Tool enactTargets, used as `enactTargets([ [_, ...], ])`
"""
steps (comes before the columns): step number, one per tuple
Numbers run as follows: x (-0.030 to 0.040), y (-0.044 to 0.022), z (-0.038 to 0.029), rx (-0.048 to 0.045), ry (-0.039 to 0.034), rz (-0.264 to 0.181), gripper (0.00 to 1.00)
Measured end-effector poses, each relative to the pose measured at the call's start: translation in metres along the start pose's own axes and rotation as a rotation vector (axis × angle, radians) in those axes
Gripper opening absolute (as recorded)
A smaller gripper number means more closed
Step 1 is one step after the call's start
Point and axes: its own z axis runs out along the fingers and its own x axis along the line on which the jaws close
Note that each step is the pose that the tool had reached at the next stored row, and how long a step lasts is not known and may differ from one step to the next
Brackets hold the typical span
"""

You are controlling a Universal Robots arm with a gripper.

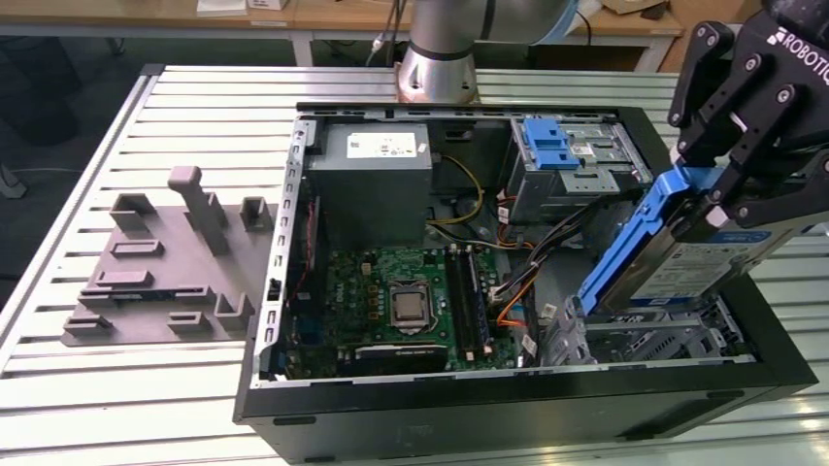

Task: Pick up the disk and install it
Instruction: 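Insert the disk into the insertion slot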

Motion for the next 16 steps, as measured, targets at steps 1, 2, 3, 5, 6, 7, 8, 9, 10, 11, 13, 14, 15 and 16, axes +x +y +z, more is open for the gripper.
enactTargets([
  [1, -0.0002, -0.0007, 0.0007, 0.0, -0.0001, 0.0, 0.36],
  [2, -0.0004, -0.001, 0.0014, 0.0, -0.0002, 0.0, 0.36],
  [3, -0.0007, -0.001, 0.0019, 0.0, -0.0003, 0.0, 0.36],
  [5, -0.0007, -0.001, 0.0021, 0.0, -0.0003, 0.0, 0.36],
  [6, -0.0007, -0.001, 0.0021, 0.0, -0.0003, 0.0, 0.36],
  [7, -0.0008, -0.001, 0.0021, 0.0, -0.0002, 0.0, 0.36],
  [8, -0.0008, -0.0011, 0.0021, 0.0, -0.0001, 0.0, 0.36],
  [9, -0.0009, -0.0013, 0.0023, 0.0, -0.0002, 0.0, 0.36],
  [10, -0.0011, -0.0018, 0.0028, 0.0, -0.0003, 0.0, 0.36],
  [11, -0.0015, -0.0022, 0.0032, 0.0, 0.0, 0.0, 0.36],
  [13, -0.0024, -0.0024, 0.0044, 0.0, -0.0002, 0.0, 0.36],
  [14, -0.003, -0.0025, 0.005, 0.0001, -0.0004, 0.0, 0.36],
  [15, -0.0036, -0.0025, 0.0055, 0.0, -0.0002, 0.0, 0.36],
  [16, -0.0041, -0.0026, 0.0061, 0.0, -0.0003, 0.0, 0.36],
])
